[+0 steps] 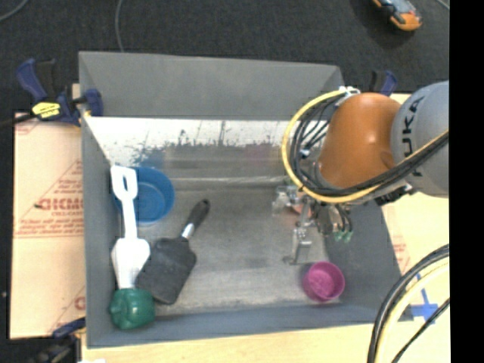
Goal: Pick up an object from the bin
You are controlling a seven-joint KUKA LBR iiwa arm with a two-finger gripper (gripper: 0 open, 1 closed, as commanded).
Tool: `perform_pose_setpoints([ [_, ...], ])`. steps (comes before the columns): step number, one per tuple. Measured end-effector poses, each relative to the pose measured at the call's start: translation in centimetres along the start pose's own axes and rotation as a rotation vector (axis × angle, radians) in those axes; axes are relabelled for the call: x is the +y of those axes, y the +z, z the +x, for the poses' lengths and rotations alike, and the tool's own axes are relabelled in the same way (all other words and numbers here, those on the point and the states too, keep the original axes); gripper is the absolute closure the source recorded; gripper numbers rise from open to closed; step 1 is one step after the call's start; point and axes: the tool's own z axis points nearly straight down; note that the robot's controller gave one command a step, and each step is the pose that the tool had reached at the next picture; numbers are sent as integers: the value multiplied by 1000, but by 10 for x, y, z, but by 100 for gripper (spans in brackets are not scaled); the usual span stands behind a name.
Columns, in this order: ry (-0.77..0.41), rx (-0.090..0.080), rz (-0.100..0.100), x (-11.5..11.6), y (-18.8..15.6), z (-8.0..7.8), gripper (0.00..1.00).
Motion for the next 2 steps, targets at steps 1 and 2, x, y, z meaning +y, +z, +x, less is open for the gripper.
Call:
perform_pose_setpoints([
  [1,-1,-9,1,0,-5,-2,0],
  [2,-80,-9,3,-60,93,-88,0],
])
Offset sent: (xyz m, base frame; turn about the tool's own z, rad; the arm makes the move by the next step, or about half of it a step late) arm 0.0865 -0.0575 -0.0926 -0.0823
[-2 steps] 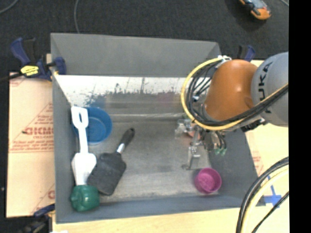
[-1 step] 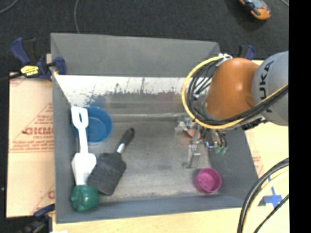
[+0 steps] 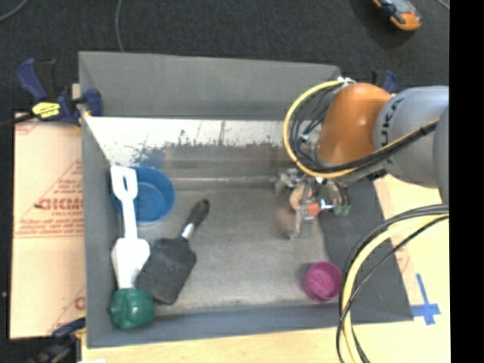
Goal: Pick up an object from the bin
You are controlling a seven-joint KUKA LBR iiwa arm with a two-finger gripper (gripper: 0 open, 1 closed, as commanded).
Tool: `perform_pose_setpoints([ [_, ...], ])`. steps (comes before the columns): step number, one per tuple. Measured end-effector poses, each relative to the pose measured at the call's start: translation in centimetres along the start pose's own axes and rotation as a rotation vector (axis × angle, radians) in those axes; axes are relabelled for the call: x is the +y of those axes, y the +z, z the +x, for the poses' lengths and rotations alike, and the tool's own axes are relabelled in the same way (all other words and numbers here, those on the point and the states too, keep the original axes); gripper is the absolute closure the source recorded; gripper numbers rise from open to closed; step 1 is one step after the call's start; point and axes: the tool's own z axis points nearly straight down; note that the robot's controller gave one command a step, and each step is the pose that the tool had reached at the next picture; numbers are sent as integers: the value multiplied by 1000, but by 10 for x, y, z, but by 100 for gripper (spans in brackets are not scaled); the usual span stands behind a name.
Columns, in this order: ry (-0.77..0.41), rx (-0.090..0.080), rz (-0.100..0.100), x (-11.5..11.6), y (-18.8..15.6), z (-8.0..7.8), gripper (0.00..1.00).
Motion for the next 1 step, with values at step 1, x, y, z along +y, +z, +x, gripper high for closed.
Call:
perform_pose_setpoints([
  [1,89,-13,-3,-10,-43,20,0],
])
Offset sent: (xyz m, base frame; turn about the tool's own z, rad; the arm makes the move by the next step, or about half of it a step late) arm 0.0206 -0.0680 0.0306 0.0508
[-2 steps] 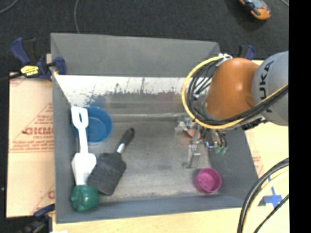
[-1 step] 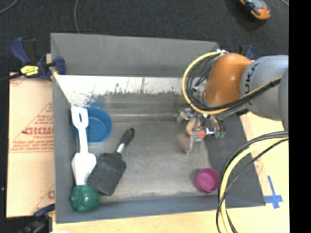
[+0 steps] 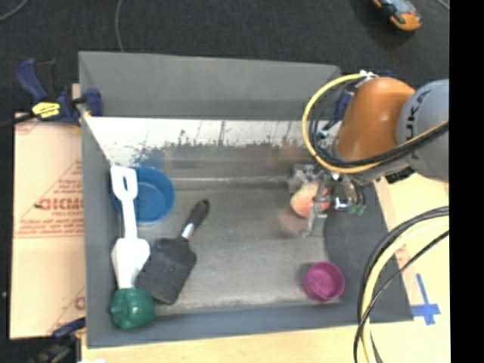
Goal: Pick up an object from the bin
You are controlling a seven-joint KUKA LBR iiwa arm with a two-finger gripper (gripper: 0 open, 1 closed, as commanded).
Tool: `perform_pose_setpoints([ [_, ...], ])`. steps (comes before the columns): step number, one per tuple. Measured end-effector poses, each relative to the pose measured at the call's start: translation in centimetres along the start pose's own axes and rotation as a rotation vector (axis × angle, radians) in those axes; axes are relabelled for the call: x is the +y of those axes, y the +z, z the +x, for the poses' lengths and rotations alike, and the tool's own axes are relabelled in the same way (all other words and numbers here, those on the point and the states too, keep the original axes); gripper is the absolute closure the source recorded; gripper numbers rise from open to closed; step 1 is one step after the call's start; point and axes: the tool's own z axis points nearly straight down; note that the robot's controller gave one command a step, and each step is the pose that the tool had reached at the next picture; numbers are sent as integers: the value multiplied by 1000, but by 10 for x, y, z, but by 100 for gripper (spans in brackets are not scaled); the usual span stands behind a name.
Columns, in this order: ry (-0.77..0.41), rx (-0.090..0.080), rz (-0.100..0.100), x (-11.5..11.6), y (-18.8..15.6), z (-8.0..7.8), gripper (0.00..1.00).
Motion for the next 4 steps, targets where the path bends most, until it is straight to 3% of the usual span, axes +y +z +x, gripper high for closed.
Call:
perform_pose_setpoints([
  [1,-36,8,2,-58,12,-42,0],
  [2,-83,1,-2,-50,42,-47,0],
  [3,36,0,1,-44,42,-46,100],
  [4,36,0,1,-44,42,-46,100],
])
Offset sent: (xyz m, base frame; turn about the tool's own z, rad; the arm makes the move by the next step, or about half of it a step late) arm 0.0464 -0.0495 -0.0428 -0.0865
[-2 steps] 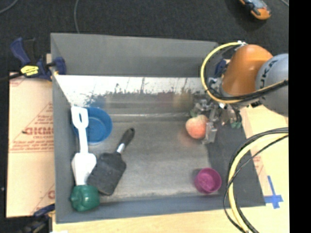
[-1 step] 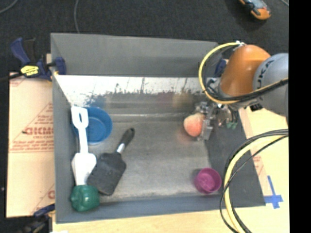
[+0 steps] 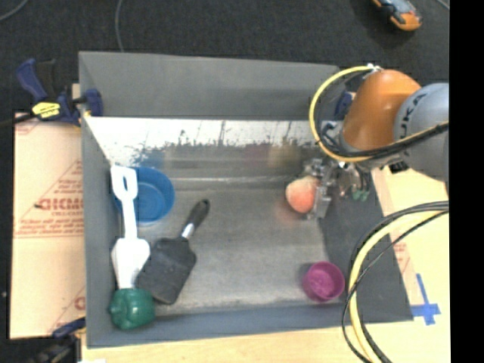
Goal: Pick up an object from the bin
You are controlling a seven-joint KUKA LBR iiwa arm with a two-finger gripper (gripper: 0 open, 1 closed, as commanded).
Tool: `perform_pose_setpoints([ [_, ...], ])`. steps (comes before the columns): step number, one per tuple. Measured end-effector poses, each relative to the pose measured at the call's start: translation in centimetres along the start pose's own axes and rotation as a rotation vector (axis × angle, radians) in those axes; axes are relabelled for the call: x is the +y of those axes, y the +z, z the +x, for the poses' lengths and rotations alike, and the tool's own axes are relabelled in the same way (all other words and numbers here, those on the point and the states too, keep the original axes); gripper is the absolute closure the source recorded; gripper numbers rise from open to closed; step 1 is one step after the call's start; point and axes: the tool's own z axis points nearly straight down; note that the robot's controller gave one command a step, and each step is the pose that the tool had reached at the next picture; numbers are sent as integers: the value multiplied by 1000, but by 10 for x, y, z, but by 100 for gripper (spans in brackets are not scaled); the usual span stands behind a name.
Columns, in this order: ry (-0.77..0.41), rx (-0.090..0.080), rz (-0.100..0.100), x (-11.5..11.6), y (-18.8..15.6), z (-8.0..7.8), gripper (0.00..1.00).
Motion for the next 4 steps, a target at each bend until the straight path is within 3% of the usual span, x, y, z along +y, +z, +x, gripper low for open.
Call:
perform_pose_setpoints([
  [1,0,8,-1,0,-14,3,100],
  [2,0,0,0,0,-64,0,100],
  [4,0,-9,2,-1,-107,-3,100],
])
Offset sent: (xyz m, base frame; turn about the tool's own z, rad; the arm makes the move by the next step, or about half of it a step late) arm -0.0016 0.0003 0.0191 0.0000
